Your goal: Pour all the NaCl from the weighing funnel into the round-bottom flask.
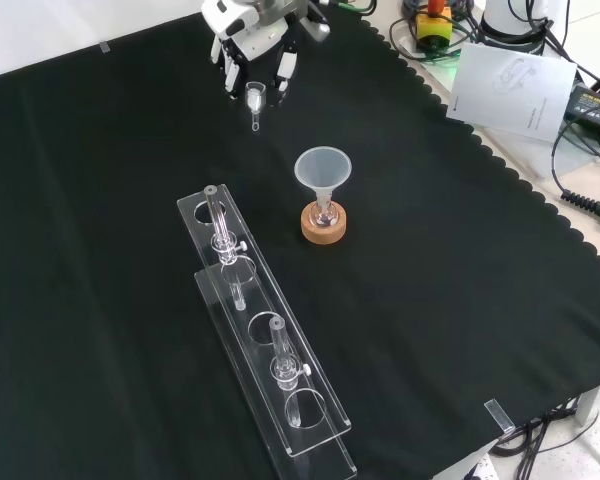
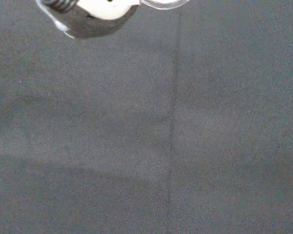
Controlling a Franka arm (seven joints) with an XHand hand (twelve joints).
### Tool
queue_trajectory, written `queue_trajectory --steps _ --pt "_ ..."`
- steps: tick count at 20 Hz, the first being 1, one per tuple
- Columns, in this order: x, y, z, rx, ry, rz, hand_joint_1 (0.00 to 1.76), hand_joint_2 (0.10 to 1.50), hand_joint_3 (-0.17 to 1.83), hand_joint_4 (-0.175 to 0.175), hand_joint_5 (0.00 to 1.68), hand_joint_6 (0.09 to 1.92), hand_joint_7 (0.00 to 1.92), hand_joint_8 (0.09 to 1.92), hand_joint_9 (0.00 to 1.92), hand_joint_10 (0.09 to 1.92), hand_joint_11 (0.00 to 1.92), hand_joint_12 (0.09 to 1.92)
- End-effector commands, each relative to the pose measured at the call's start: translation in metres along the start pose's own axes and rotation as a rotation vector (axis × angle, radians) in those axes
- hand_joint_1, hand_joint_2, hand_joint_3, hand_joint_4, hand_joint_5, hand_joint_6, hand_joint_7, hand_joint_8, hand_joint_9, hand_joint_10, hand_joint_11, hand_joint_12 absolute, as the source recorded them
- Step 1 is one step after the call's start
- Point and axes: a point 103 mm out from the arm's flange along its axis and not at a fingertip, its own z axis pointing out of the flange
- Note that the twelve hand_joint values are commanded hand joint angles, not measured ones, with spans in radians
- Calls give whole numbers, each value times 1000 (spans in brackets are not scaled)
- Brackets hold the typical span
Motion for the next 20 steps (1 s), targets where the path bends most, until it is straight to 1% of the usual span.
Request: queue_trajectory --steps 1,5,11,15,20 --pt "11 -17 -10 11 -9 -8 1077 936 204 175 1154 750 1296 382 1385 221 897 1050" --pt "22 -24 -19 20 -15 -27 1077 934 207 175 1155 749 1298 380 1387 219 898 1050" --pt "41 -31 -34 31 -87 -50 1078 931 211 175 1157 746 1300 377 1389 215 899 1049" --pt "52 -36 -45 23 -108 -61 1079 930 214 175 1158 744 1302 375 1391 212 900 1048" --pt "67 -40 -51 39 -148 -82 1079 927 218 175 1159 742 1304 373 1392 209 901 1047"
